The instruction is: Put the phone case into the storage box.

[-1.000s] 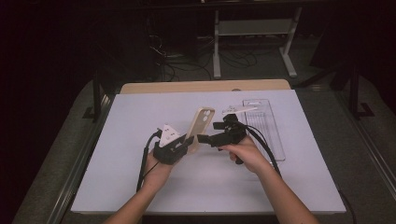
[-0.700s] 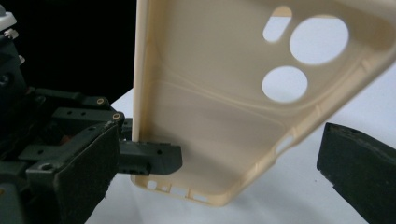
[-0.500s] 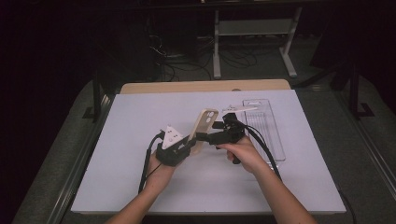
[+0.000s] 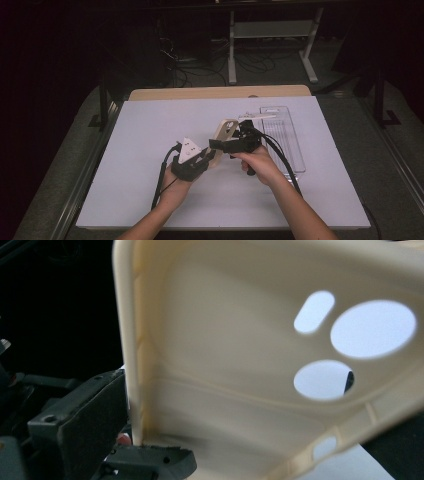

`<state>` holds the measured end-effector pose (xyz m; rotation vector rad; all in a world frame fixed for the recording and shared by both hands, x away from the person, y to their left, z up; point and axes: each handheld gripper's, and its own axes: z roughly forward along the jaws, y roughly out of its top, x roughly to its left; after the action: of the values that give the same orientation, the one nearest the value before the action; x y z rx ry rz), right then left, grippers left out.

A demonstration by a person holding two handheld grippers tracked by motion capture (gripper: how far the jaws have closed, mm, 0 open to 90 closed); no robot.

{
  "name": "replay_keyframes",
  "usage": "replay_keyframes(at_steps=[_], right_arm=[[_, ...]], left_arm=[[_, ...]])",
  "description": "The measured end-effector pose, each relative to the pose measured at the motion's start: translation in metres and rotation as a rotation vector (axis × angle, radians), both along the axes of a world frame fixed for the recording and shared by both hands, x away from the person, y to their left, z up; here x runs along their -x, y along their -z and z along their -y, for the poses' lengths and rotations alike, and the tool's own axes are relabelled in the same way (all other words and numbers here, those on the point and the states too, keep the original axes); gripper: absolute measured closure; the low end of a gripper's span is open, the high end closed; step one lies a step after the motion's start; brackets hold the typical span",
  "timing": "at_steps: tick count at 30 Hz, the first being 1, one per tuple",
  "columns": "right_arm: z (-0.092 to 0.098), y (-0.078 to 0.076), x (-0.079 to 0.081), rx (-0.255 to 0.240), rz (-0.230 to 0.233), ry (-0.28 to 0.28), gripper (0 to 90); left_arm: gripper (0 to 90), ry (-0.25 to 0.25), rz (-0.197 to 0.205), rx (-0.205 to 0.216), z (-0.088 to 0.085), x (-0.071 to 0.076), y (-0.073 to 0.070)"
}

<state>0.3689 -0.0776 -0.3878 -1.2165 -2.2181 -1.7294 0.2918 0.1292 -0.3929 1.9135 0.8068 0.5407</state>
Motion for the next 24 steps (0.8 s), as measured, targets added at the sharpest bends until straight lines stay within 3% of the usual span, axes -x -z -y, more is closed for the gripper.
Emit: replay_keyframes(at_steps=[6,7,9,14,24], right_arm=[[-0.0009,0.0009,-0.0005,-0.005,0.0,0.01,0.0],[-0.0011,0.0011,-0.0005,-0.007,-0.001,0.012,0.0],[-0.0012,0.0016,-0.0008,-0.005,-0.003,0.016,0.0],[-0.0008,0.0015,-0.001,-0.004,-0.025,0.02,0.0],[-0.001,0.0014,-0.0006,-0.004,-0.016,0.022,3.3]], left_arm=[[79.3,0.004,0.008,0.001,0.0033,0.0027,-0.0002],[79.3,0.0,0.008,0.024,0.0051,0.0032,0.0006],[79.2,0.008,0.012,0.003,0.0042,0.003,0.0004],[79.2,0.007,0.013,0.003,0.0044,0.0028,0.0007],[79.1,0.01,0.012,-0.005,0.0038,0.0028,0.001]])
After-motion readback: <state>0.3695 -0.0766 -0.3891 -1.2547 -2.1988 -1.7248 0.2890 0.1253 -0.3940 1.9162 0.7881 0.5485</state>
